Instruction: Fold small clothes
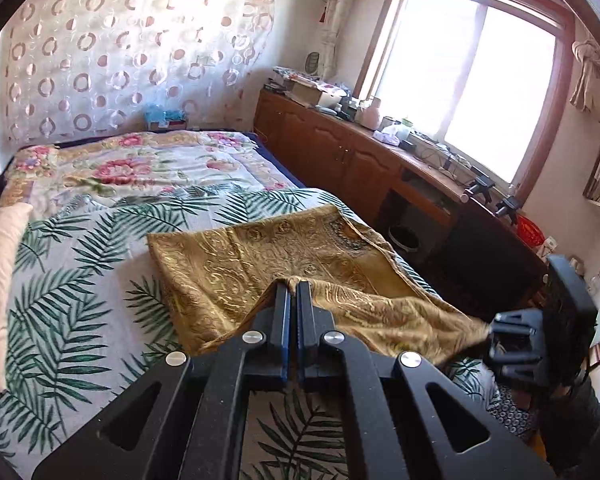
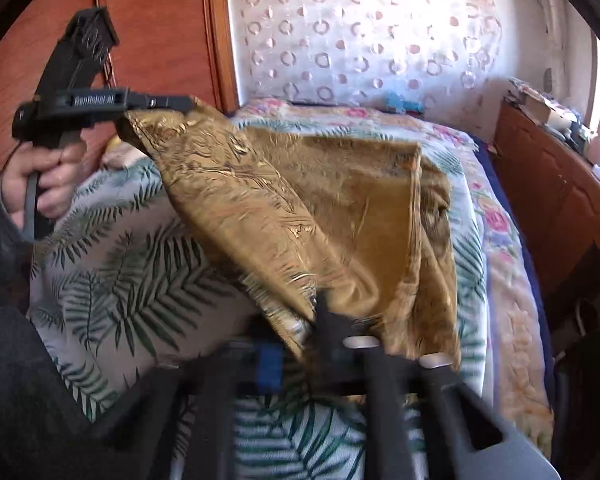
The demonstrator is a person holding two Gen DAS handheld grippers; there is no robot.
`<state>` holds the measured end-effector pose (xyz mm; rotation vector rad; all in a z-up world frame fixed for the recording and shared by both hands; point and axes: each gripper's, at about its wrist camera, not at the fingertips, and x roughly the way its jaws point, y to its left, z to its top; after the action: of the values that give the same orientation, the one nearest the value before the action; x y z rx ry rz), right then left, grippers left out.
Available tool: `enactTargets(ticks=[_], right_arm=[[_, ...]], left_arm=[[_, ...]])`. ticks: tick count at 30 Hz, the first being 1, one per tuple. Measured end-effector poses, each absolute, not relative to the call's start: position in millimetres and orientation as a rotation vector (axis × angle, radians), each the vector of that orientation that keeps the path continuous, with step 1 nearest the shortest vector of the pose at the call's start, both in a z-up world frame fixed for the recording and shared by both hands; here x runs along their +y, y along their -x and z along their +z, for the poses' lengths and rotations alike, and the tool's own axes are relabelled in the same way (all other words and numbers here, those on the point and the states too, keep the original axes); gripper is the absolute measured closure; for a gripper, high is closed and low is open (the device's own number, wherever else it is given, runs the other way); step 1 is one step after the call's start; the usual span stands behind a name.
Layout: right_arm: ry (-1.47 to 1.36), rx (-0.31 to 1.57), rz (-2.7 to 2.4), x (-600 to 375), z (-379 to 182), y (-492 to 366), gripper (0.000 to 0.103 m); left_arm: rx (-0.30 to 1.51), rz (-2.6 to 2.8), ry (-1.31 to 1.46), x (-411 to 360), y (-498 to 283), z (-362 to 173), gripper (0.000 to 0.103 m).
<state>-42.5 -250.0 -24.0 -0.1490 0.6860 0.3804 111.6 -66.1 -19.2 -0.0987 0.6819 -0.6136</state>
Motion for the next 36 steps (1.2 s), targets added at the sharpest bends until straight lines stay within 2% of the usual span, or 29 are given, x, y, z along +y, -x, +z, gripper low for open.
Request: enactTargets(ticks=[5, 8, 12, 13, 24, 26, 27, 28, 31, 33, 36], right_arm=[[0.099, 0.601, 0.359, -255, 8, 4, 0.095], [0.114, 0.573, 0.352, -250, 25, -32, 0.096], [0.169, 0.56, 0.354, -232, 36, -70, 0.095], [0.187, 0.562, 0.357, -227, 37, -80, 0.095], [0.274, 0.653, 0.378, -193, 12, -170, 0.095], [0.258, 0.676, 0.373, -196, 9, -181, 0.095], [0.247, 0.685, 0.375, -197, 10, -186, 0.091], [0.238, 0.691, 0.365, -197, 12, -189, 0.083], [0.197, 0.674, 0.345, -203, 22, -191, 0.06], [0.169, 0.643, 0.336, -210, 35, -185, 0.049], [0.177, 0.605, 0.302, -219, 47, -170, 0.046]], left_arm=[[0.682, -0.576, 0.112, -53, -119, -19, 0.099], [0.702, -0.563, 0.149, -42, -131, -22, 0.09], [0.704, -0.536, 0.168, -26, -140, -27, 0.067], [0.698, -0.524, 0.169, -20, -142, -28, 0.065], [0.75, -0.482, 0.127, 2, -176, -40, 0.064], [0.771, -0.481, 0.124, 2, -185, -46, 0.044], [0.776, -0.484, 0.122, 1, -188, -47, 0.021], [0.776, -0.488, 0.116, 0, -190, -49, 0.018], [0.793, -0.491, 0.095, -5, -199, -54, 0.018], [0.801, -0.499, 0.088, -9, -202, -55, 0.018], [0.817, -0.5, 0.075, -15, -212, -59, 0.018]])
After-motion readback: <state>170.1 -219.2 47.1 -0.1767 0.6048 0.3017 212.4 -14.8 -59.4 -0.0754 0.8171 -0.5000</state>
